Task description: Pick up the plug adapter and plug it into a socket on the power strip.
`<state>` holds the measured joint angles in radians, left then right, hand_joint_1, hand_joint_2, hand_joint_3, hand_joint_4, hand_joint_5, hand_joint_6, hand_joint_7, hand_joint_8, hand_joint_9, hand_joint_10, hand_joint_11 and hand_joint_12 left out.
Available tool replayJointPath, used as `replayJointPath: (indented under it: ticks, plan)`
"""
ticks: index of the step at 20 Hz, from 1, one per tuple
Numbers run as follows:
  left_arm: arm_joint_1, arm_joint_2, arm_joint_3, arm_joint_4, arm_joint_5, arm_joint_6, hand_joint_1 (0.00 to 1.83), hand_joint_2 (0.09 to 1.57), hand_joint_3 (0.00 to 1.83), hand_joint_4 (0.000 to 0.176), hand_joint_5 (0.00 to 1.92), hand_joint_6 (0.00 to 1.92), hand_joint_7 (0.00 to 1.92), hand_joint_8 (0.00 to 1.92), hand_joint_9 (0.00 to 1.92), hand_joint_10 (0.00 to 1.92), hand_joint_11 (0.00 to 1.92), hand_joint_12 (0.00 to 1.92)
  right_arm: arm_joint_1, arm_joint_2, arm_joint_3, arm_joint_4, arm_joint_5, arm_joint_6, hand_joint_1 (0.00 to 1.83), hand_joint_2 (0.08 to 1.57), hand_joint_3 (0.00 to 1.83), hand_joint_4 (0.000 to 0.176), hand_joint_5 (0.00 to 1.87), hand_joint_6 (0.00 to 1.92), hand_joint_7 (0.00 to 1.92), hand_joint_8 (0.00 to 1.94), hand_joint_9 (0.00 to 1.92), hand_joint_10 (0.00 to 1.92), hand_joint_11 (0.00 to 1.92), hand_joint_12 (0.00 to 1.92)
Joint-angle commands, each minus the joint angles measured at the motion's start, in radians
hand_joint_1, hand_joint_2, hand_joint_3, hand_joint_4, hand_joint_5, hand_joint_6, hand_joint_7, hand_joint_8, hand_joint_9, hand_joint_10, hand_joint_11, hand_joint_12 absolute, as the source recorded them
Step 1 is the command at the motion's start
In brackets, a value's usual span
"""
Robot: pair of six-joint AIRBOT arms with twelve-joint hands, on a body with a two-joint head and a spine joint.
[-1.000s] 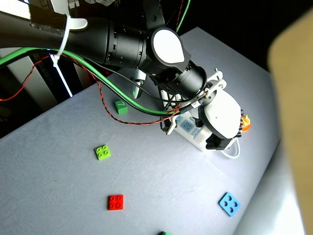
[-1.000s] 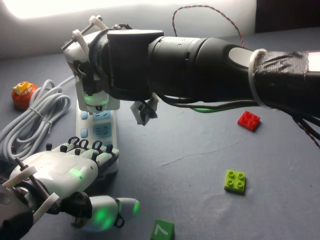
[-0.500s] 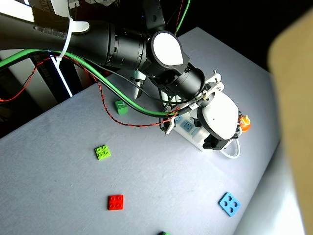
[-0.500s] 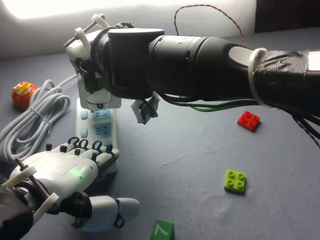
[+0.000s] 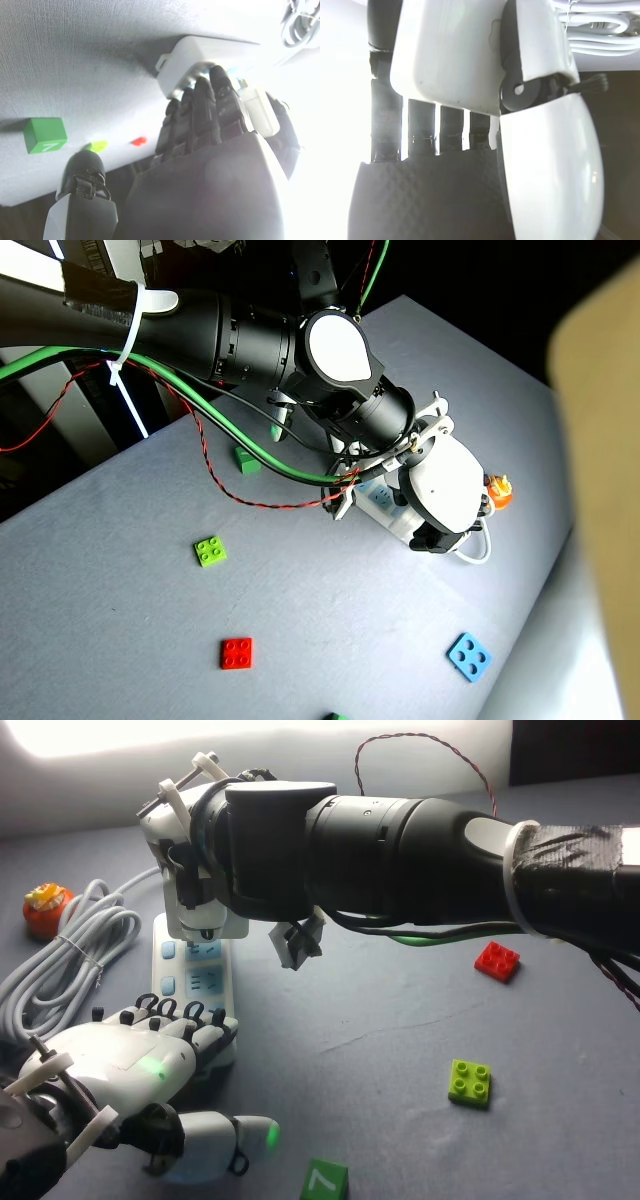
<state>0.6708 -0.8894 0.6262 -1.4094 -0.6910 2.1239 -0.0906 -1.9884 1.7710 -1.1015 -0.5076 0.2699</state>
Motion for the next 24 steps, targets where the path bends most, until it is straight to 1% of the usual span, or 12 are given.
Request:
replayJointPath:
  ticks: [1,4,6,8,9,10,11,14,16,18,20,24]
  plan:
    - [0.005,-0.004,0.004,-0.015,0.003,-0.001,0.00,1.16,0.00,0.000,0.07,0.00,0.12,0.00,0.13,0.00,0.00,0.35,0.008,0.004,0.004,-0.046,0.033,-0.002,1.39,1.06,0.00,0.000,0.95,0.97,1.11,0.76,1.09,0.89,0.93,0.82]
    - [0.005,-0.004,0.003,-0.015,0.003,-0.002,0.00,1.16,0.00,0.000,0.07,0.00,0.12,0.00,0.12,0.00,0.00,0.36,0.007,0.005,-0.001,-0.039,0.029,-0.028,1.39,1.06,0.00,0.000,0.94,0.96,1.11,0.75,1.09,0.90,0.93,0.82]
    - [0.005,-0.004,0.003,-0.015,0.003,-0.003,0.00,1.16,0.00,0.000,0.06,0.00,0.13,0.00,0.13,0.00,0.00,0.35,0.006,0.008,-0.001,0.003,0.019,-0.058,1.39,1.07,0.00,0.000,0.92,0.99,1.10,0.77,1.08,0.91,0.92,0.84]
    - [0.006,-0.004,0.003,-0.015,0.003,-0.005,0.00,1.16,0.00,0.000,0.05,0.00,0.11,0.00,0.12,0.00,0.00,0.35,0.003,0.011,-0.004,0.012,0.017,-0.060,1.39,1.07,0.00,0.000,0.92,0.99,1.09,0.79,1.08,0.92,0.92,0.84]
    - [0.006,-0.004,0.003,-0.015,0.003,-0.005,0.00,1.17,0.00,0.000,0.07,0.00,0.13,0.01,0.13,0.00,0.00,0.38,0.002,0.014,-0.008,0.012,0.017,-0.062,1.39,1.07,0.00,0.000,0.93,0.98,1.10,0.77,1.08,0.91,0.93,0.83]
    - [0.006,-0.004,0.003,-0.015,0.003,-0.005,0.00,1.16,0.00,0.000,0.06,0.00,0.12,0.00,0.13,0.00,0.00,0.36,0.002,0.019,-0.017,0.012,0.015,-0.064,1.39,1.07,0.00,0.000,0.94,0.97,1.10,0.76,1.08,0.91,0.93,0.82]
    - [0.006,-0.004,0.004,-0.015,0.003,-0.005,0.00,1.17,0.00,0.000,0.07,0.00,0.14,0.00,0.14,0.00,0.00,0.38,0.003,0.022,-0.025,0.012,0.013,-0.066,1.39,1.06,0.00,0.000,0.95,0.95,1.12,0.72,1.10,0.88,0.94,0.82]
    - [0.006,-0.004,0.004,-0.015,0.003,-0.005,0.00,1.17,0.00,0.000,0.06,0.00,0.12,0.00,0.13,0.00,0.00,0.38,0.005,0.030,-0.039,0.012,0.007,-0.068,1.39,1.07,0.00,0.000,0.94,0.97,1.11,0.75,1.08,0.91,0.93,0.82]
    - [0.008,-0.004,0.004,-0.015,0.003,-0.005,0.00,1.16,0.00,0.000,0.07,0.00,0.13,0.00,0.14,0.00,0.00,0.40,0.007,0.031,-0.039,0.012,0.003,-0.070,1.39,1.06,0.00,0.000,0.96,0.95,1.12,0.73,1.09,0.89,0.95,0.81]
    - [0.008,-0.004,0.004,-0.015,0.003,-0.005,0.00,1.16,0.00,0.000,0.06,0.00,0.11,0.01,0.13,0.00,0.00,0.35,0.006,0.030,-0.039,0.012,0.008,-0.069,1.39,1.06,0.00,0.000,0.94,0.96,1.13,0.72,1.10,0.87,0.95,0.81]
    - [0.008,-0.004,0.004,-0.015,0.003,-0.005,0.00,1.16,0.00,0.000,0.05,0.00,0.12,0.01,0.13,0.00,0.00,0.35,0.004,0.027,-0.039,0.012,0.025,-0.066,1.39,1.06,0.00,0.000,0.94,0.96,1.11,0.75,1.08,0.90,0.93,0.80]
    - [0.009,-0.004,0.004,-0.015,0.003,-0.003,0.00,1.16,0.00,0.000,0.06,0.00,0.11,0.00,0.12,0.00,0.00,0.34,0.000,-0.002,-0.017,0.012,0.022,-0.074,1.39,1.05,0.00,0.000,0.96,0.93,1.13,0.70,1.11,0.87,0.96,0.78]
